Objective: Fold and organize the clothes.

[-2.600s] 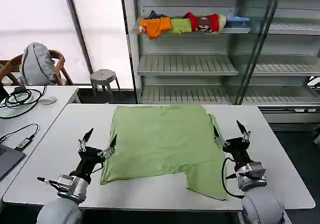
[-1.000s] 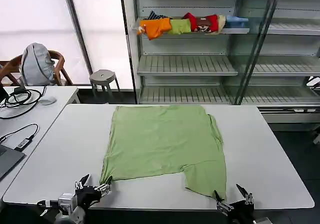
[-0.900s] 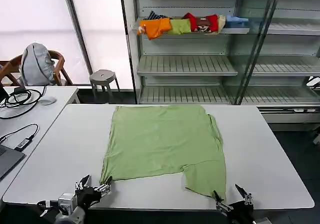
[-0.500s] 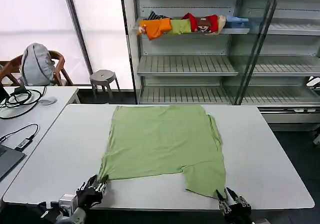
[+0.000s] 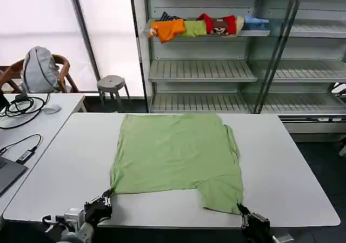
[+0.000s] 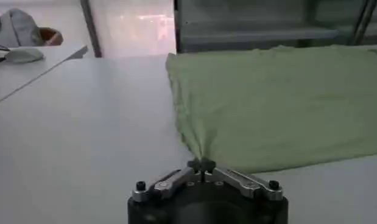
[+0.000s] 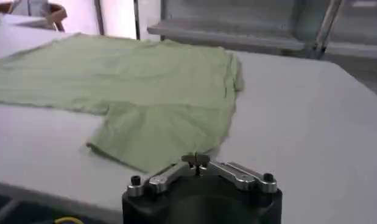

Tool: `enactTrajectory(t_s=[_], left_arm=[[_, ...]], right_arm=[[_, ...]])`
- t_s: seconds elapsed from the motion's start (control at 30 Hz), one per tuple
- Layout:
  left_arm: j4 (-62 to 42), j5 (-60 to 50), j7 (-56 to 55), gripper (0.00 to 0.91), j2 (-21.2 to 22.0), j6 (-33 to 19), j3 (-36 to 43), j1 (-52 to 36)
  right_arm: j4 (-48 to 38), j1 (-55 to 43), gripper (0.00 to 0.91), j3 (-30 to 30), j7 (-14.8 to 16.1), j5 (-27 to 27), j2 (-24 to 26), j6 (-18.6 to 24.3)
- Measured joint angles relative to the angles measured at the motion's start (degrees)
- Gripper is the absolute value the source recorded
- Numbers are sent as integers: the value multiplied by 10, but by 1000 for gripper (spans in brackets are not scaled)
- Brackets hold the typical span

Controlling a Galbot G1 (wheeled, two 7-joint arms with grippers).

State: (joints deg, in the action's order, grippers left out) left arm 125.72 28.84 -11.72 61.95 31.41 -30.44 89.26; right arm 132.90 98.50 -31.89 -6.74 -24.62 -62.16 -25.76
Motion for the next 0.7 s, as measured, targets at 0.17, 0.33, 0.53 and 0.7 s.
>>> enactTrajectory(t_s=[0.17, 0.33, 0.53, 0.7], left_arm=[[-14, 23, 18, 10, -11, -4, 0, -36], [-34, 54, 30, 10, -22, -3, 5, -81], [-56, 94, 33, 10, -23, 5, 1, -121], [-72, 119, 39, 10, -22, 5, 3, -148]], right_arm=[[-18, -57, 0, 7, -11, -35, 4, -12], [-41, -118, 0, 15, -21, -61, 5, -23], [-71, -180, 0, 25, -25, -81, -1, -31], [-96, -227, 0, 39, -29, -87, -9, -38]])
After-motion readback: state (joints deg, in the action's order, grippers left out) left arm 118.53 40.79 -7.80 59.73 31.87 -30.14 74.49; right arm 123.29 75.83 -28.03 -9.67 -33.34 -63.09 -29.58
